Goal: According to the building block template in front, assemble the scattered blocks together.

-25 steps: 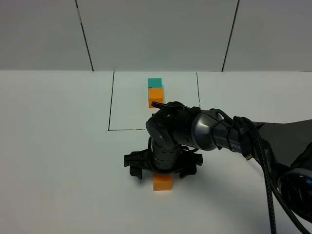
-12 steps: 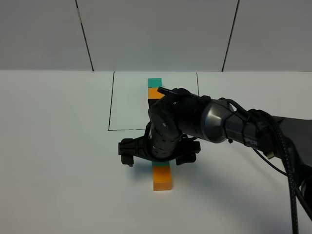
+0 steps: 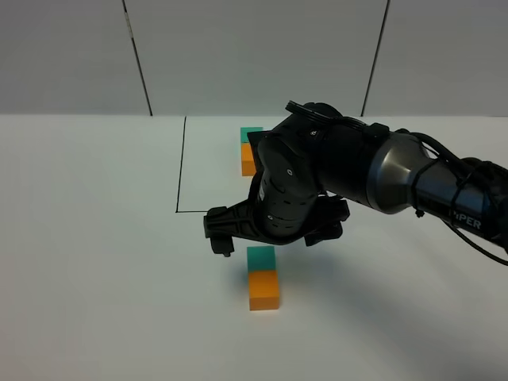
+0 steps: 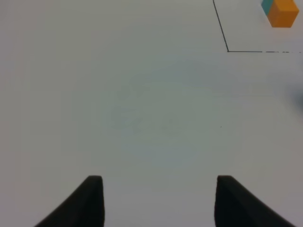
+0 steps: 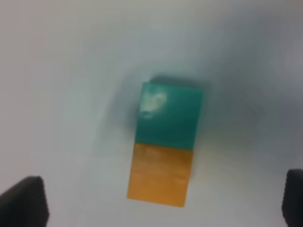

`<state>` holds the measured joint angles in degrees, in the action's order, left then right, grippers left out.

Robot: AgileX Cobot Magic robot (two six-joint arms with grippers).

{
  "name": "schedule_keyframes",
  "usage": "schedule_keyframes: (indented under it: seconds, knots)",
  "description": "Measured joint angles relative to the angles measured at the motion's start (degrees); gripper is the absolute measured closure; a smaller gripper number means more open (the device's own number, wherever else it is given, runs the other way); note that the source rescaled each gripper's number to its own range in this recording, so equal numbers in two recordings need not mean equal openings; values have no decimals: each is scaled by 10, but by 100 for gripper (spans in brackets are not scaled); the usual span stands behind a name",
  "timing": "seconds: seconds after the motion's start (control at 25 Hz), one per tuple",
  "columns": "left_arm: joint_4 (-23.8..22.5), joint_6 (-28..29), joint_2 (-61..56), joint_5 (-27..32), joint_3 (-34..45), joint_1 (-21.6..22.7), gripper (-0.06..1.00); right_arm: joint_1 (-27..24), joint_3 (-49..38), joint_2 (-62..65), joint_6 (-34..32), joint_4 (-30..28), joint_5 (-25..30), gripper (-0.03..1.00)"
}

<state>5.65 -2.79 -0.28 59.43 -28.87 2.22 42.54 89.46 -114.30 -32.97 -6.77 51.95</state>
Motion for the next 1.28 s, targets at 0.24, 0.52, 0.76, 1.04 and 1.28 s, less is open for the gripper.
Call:
schedule_keyframes:
  seconds: [0.24, 0.52, 0.76, 1.04, 1.28]
  knots:
    - [0, 0, 0, 0, 0, 0, 81, -33, 0, 0, 15, -1, 32, -3]
    - [0, 0, 0, 0, 0, 0, 81, -81, 0, 6, 62, 30, 58, -3]
    - [0, 0, 0, 0, 0, 0, 81, -161, 0, 49, 119, 61, 72, -3]
    - [0, 0, 0, 0, 0, 0, 81, -275, -28, 127, 168, 62, 101, -3]
    - [0, 0, 0, 0, 0, 0, 81, -394, -154, 237, 211, 75, 82, -3]
